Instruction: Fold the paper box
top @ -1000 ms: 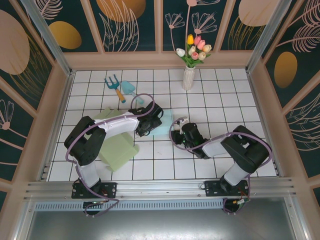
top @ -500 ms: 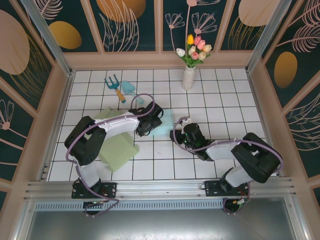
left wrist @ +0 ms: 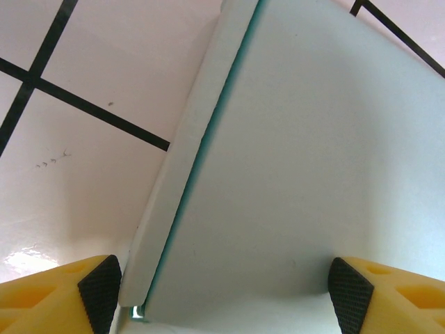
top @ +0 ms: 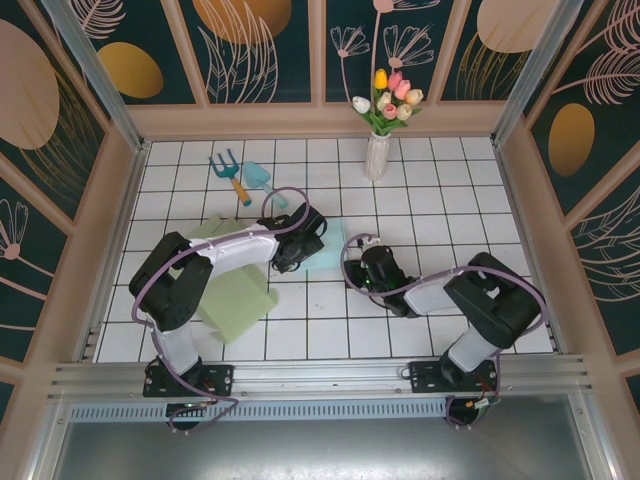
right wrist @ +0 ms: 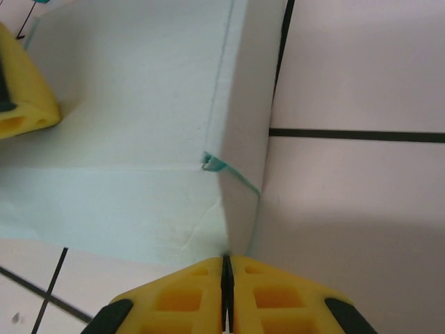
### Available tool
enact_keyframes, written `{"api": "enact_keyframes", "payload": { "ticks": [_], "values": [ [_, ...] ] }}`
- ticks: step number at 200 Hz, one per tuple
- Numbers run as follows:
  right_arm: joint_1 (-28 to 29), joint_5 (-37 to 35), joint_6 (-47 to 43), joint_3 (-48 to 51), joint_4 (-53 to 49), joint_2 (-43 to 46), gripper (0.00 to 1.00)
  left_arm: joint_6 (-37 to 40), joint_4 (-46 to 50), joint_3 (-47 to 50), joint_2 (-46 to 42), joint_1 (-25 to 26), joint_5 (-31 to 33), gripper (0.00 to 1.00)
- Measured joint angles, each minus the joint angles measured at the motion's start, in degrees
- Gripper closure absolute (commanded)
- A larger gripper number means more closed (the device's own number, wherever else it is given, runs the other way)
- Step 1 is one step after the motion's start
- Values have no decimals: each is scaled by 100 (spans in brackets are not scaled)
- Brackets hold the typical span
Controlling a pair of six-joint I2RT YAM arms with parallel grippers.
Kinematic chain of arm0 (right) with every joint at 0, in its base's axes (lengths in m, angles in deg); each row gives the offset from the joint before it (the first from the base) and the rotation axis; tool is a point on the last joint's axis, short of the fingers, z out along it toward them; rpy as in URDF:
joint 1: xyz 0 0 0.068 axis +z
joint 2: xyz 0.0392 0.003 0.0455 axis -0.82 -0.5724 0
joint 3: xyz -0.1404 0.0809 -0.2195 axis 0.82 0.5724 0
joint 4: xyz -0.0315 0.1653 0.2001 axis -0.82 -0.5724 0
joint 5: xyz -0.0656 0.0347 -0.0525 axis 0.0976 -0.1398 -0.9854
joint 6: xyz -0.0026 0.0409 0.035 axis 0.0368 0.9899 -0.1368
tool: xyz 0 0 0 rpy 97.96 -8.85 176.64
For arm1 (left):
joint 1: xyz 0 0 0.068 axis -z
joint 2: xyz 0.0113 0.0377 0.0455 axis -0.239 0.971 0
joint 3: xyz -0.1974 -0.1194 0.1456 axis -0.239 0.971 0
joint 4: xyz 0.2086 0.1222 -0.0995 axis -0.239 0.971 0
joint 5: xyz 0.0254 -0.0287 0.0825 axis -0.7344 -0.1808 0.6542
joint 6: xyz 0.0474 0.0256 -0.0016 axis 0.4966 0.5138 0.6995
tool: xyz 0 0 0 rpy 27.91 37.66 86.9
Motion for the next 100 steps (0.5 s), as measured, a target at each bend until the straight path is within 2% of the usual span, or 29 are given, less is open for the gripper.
{"api": "enact_keyframes", "payload": {
  "ticks": [67, 100],
  "values": [
    [-251, 76, -186, -85, 920, -643, 88, -2, -103, 68, -9, -7, 59, 21],
    [-289, 175, -214, -297, 962, -866, 86, 0, -186, 109, -20, -33, 59, 21]
  ]
}}
